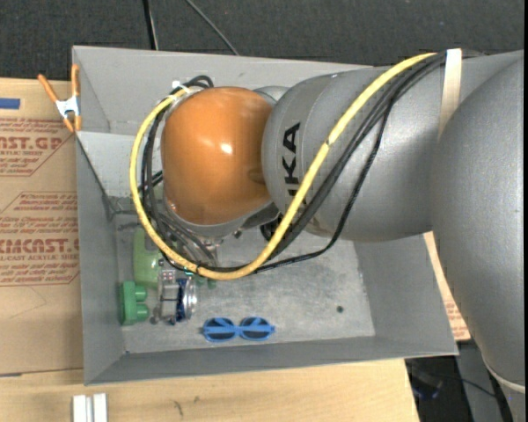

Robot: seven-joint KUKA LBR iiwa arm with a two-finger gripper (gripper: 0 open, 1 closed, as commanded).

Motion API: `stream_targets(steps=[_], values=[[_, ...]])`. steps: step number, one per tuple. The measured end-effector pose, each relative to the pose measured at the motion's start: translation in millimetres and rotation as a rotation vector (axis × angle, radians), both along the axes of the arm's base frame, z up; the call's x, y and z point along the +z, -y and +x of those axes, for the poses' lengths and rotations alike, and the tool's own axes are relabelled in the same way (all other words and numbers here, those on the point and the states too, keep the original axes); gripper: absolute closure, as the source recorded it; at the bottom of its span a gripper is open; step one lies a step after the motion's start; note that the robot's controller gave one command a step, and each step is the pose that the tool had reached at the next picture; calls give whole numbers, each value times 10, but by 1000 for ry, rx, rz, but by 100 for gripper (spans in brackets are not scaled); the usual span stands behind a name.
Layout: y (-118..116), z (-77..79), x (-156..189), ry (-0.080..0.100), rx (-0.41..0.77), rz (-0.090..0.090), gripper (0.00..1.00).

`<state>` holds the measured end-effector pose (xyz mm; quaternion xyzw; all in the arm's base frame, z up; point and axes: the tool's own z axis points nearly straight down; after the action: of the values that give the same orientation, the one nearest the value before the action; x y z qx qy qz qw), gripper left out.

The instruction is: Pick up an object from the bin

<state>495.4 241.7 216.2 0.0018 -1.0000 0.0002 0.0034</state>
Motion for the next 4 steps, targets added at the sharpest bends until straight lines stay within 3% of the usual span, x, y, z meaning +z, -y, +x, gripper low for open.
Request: stream_targets(steps=[1,2,3,4], values=[[387,384,-1179,27,-127,11,0],[387,396,-1159,28,-128,12,100],[817,63,-1124,5,-172,-2,100],[404,332,-1038,10,26,3,100]])
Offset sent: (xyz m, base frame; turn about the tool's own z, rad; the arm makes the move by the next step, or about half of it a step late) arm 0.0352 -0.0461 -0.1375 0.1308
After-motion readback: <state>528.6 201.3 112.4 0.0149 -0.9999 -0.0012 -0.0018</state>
